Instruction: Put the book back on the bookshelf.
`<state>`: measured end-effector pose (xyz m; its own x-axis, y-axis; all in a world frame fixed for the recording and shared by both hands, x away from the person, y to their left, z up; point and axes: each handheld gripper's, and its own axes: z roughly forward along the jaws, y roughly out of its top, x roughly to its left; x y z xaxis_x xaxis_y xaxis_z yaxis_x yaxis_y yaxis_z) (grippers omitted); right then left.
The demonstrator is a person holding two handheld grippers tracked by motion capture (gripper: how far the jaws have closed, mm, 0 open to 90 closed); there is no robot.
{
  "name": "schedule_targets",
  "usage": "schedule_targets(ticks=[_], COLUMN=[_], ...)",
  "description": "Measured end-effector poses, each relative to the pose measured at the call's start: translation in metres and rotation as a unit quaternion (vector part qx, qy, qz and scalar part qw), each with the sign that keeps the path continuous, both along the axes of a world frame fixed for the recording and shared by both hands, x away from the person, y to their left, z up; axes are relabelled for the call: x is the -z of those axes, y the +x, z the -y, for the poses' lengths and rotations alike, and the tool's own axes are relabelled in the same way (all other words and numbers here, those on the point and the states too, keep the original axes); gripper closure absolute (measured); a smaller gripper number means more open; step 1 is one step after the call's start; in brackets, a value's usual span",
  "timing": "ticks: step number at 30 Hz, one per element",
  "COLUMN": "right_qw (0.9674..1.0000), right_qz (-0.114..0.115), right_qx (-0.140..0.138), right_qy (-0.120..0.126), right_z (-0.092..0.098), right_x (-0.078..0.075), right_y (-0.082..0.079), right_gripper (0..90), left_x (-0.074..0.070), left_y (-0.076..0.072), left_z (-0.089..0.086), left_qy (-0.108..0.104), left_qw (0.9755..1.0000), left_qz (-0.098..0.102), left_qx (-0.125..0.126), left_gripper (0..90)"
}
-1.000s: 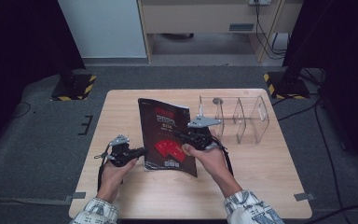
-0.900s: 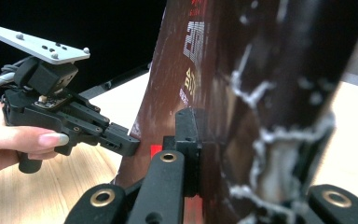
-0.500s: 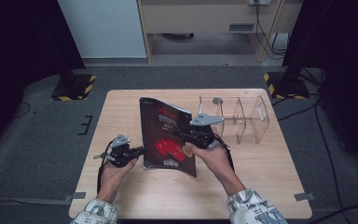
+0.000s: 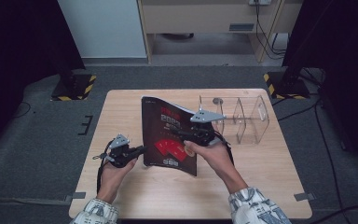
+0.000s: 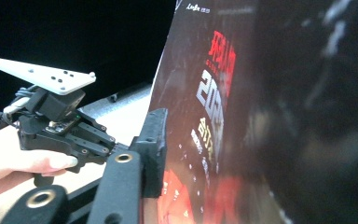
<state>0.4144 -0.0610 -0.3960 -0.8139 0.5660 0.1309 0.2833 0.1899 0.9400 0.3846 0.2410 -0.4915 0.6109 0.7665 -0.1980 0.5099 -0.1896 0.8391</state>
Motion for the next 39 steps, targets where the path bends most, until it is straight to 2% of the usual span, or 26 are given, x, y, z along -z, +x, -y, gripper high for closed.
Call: schedule_targets(ticks=[7,9,12,13,14,15,19,26,35,39], right_qw=[0.9998,0.9995,0.9991,0.9989,0.9989,0.9989,0.9989,0.9988,0.9989,0.999], right_qz=[0.006,0.01,0.011,0.013,0.013,0.015,0.018,0.02,0.019,0.016], right_qx=[-0.01,-0.022,-0.029,-0.028,-0.028,-0.025,-0.022,-0.021,-0.02,-0.02], right_qy=[0.017,0.023,0.029,0.035,0.035,0.037,0.036,0.04,0.037,0.037], right_z=[0.003,0.003,0.003,0.004,0.004,0.006,0.007,0.007,0.007,0.006], right_x=[-0.007,-0.011,-0.016,-0.019,-0.019,-0.021,-0.023,-0.026,-0.026,-0.025], right_y=[0.001,0.0,0.001,0.002,0.002,0.003,0.004,0.005,0.005,0.006], right_gripper=[53.4,46.9,47.2,51.2,51.2,56.9,64.8,67.8,77.5,77.6], left_x=[-0.001,-0.001,-0.001,-0.001,-0.001,-0.001,-0.001,-0.001,-0.001,0.0], left_y=[-0.001,-0.001,-0.001,-0.001,-0.001,-0.001,-0.001,-0.001,-0.002,-0.002], left_z=[0.001,0.001,0.001,0.001,0.001,0.001,0.001,0.001,0.002,0.001], left_qy=[0.003,0.002,0.003,0.003,0.003,0.003,0.004,0.004,0.002,0.002], left_qw=[1.0,1.0,1.0,1.0,1.0,1.0,1.0,0.9999,0.9999,0.9999], left_qz=[0.005,0.005,0.005,0.005,0.005,0.006,0.008,0.01,0.011,0.011], left_qx=[0.001,0.002,0.001,0.001,0.001,0.001,0.005,0.007,0.009,0.01], left_gripper=[87.3,87.3,87.3,87.2,87.3,87.2,87.3,87.3,87.3,87.3])
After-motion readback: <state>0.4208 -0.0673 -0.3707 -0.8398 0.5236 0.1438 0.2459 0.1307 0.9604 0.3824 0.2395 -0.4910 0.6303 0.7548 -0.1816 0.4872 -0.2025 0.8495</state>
